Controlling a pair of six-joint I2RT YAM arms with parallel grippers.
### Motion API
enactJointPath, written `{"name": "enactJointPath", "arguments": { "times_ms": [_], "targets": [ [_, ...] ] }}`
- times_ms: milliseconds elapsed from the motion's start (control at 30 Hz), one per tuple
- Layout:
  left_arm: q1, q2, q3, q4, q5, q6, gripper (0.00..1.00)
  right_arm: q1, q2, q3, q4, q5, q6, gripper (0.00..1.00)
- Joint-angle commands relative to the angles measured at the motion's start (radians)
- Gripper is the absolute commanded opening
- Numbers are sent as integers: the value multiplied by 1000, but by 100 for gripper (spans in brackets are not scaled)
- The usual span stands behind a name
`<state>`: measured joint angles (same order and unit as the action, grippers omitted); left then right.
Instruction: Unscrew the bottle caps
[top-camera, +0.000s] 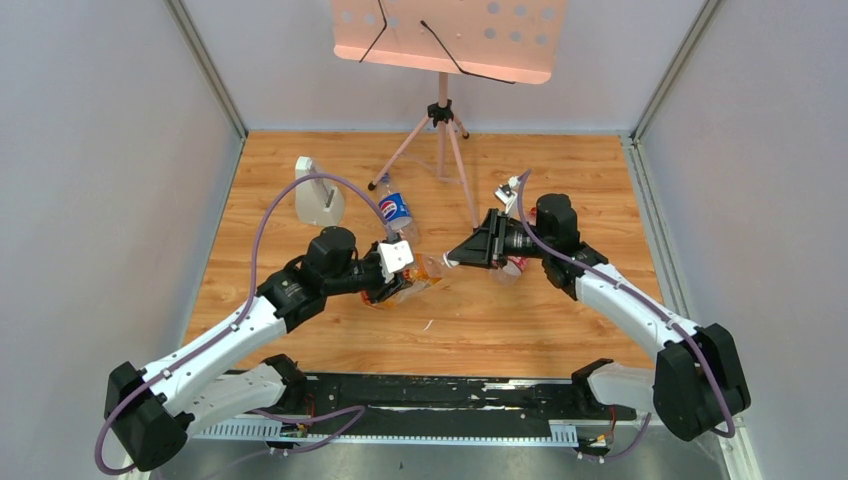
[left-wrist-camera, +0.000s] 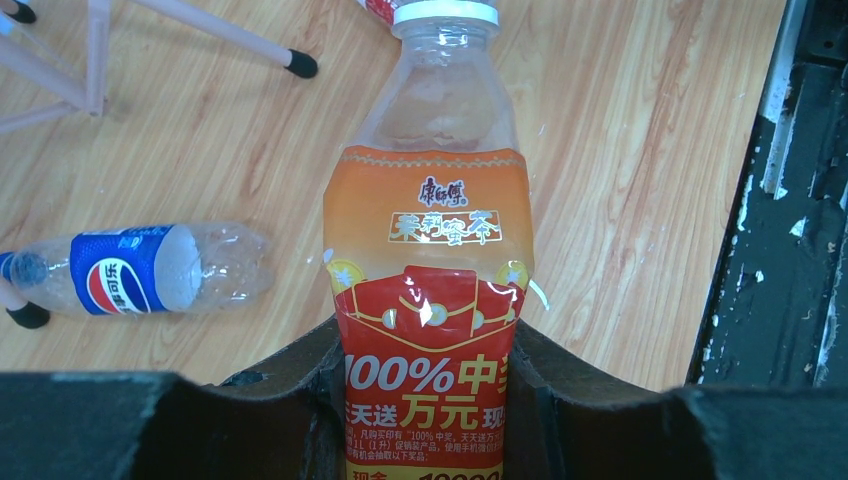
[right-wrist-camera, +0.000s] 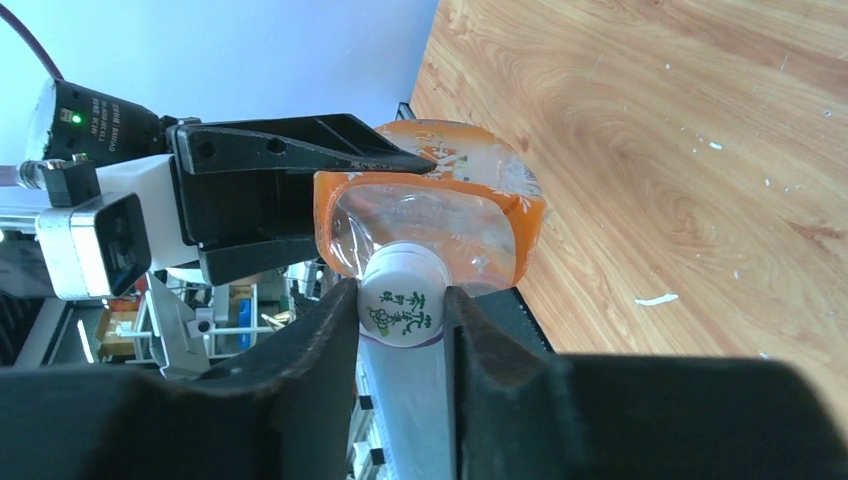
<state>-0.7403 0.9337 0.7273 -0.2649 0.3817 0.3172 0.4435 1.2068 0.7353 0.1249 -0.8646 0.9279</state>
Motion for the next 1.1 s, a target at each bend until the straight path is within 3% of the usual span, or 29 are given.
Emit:
{"name": "enactJointPath", "arguments": {
  "times_ms": [0, 167, 333, 633, 833, 1067],
  "targets": [
    [-8, -7, 10, 36, -12, 12, 0, 3, 3, 34, 30, -27, -5, 25],
    [-8, 4, 23, 34, -9, -27, 0, 3, -22, 34, 13, -19, -178, 10],
    [-6, 21, 46, 18, 54, -46, 0, 4, -55, 17, 42, -92, -464, 1],
    [25, 24, 89, -51, 254, -39, 0, 3, -153, -60, 85, -294, -854, 0],
    [27, 76, 116, -71, 336, -43, 0, 4, -193, -84, 156, -304, -916, 0],
    [30, 100, 136, -103, 387, -18, 0, 3, -219, -86, 57, -329, -1038, 0]
  ]
}}
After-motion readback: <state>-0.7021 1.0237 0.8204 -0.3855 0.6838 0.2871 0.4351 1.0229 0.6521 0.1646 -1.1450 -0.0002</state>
